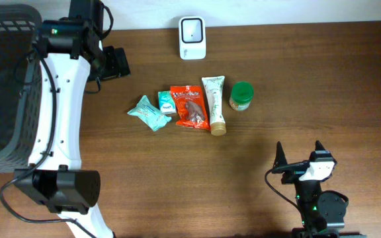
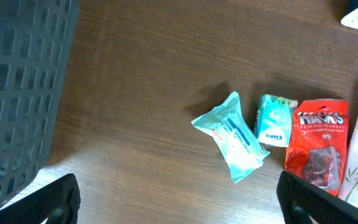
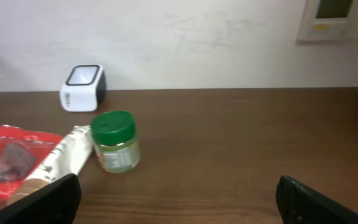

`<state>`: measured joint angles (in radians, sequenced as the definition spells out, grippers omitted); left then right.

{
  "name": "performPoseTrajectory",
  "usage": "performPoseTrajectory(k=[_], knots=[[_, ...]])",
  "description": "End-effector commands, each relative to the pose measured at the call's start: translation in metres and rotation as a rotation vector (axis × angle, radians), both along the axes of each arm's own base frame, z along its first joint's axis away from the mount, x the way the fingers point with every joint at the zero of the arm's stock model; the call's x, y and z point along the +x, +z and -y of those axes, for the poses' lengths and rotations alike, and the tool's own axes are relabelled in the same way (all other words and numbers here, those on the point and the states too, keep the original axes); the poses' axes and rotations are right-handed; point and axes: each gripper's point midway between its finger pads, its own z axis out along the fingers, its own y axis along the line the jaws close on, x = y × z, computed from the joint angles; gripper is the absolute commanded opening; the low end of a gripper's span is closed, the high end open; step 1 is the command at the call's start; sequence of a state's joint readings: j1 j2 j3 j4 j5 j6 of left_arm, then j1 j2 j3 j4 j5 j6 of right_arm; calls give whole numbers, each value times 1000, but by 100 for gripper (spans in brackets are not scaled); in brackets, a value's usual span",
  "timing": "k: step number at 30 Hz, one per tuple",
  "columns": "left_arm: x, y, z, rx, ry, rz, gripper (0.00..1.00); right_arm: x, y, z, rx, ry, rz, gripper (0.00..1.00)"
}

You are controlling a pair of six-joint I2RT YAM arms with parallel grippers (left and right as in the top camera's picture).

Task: Scan the item barcode
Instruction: 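Move the right gripper forward toward the green-lidded jar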

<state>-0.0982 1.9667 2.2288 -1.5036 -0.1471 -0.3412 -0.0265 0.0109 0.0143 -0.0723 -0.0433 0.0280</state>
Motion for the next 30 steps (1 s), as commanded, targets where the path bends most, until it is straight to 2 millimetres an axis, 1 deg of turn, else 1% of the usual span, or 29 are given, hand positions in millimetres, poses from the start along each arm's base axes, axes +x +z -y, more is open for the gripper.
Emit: performPoseTrajectory(k=[1, 2, 3, 4, 5, 7, 8, 10, 12, 13, 16, 18, 20, 22, 23, 25, 27, 30], knots=[[0, -3, 0, 6, 5, -8, 99, 0, -2, -5, 19, 30, -1, 98], [0, -3, 0, 6, 4, -8, 99, 0, -1, -6, 21, 37, 3, 98], [0, -3, 0, 6, 4, -8, 99, -1, 8, -20, 65, 116, 37, 99], [0, -3, 1, 6, 4, -8, 99, -6, 18, -45, 156, 265, 61, 98], [0, -3, 1, 6, 4, -8, 99, -19, 26, -76, 248, 457, 54, 99], [0, -3, 0, 6, 5, -9, 99, -41, 37, -108, 348, 686, 31, 99], [0, -3, 0, 6, 5, -8, 99, -52, 42, -118, 386, 770, 19, 98], [0, -3, 1, 6, 3, -8, 99, -59, 63, -121, 418, 813, 80, 99], [0, -3, 1, 6, 3, -8, 99, -68, 94, -120, 398, 838, 217, 99], [0, -3, 1, 6, 3, -8, 99, -73, 114, -115, 403, 830, 310, 99], [0, -3, 1, 6, 3, -8, 99, -87, 163, -97, 401, 758, 540, 99], [0, -3, 1, 6, 4, -9, 99, -96, 194, -88, 369, 705, 637, 99], [0, -3, 1, 6, 3, -8, 99, -103, 219, -88, 281, 682, 681, 99], [0, -3, 1, 6, 3, -8, 99, -99, 239, -90, 210, 660, 661, 98], [0, -3, 1, 6, 3, -8, 99, -91, 251, -94, 144, 654, 605, 99], [0, -3, 1, 6, 3, -8, 99, -72, 262, -101, 58, 657, 466, 98], [0, -3, -2, 6, 11, -8, 99, -49, 266, -105, 16, 669, 306, 98], [0, -3, -1, 6, 8, -9, 99, -14, 254, -106, 23, 677, 21, 99]])
